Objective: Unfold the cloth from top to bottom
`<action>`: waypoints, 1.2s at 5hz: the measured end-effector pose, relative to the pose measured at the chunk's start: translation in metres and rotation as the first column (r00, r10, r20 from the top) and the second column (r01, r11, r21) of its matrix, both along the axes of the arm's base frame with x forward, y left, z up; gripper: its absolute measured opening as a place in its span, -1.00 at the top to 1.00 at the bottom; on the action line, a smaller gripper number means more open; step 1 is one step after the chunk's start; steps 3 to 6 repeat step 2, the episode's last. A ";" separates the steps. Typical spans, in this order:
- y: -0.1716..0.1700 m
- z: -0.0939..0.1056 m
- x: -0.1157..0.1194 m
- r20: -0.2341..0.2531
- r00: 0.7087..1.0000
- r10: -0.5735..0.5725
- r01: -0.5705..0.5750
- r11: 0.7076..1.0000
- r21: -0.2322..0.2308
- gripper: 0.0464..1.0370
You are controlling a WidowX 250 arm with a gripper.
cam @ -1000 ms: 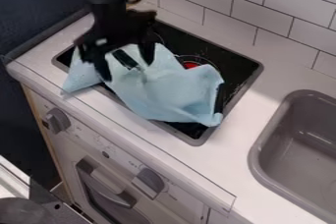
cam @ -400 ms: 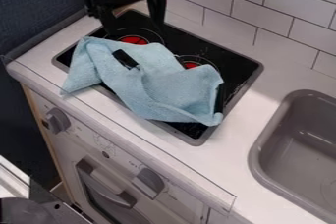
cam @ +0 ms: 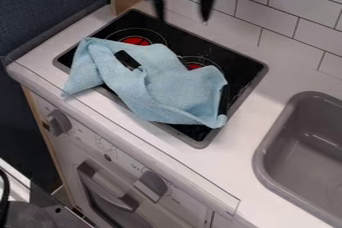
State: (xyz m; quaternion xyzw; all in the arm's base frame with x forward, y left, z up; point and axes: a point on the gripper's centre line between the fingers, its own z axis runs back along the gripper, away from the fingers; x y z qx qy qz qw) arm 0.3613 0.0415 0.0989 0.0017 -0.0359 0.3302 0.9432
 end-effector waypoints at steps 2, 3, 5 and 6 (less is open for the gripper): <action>-0.029 -0.014 0.047 0.070 0.949 -0.309 0.313 0.948 -0.056 -0.93; -0.029 -0.014 0.047 0.070 0.949 -0.309 0.313 0.948 -0.056 -0.93; -0.029 -0.014 0.047 0.070 0.949 -0.309 0.313 0.948 -0.056 -0.93; -0.029 -0.014 0.047 0.070 0.949 -0.309 0.313 0.948 -0.056 -0.93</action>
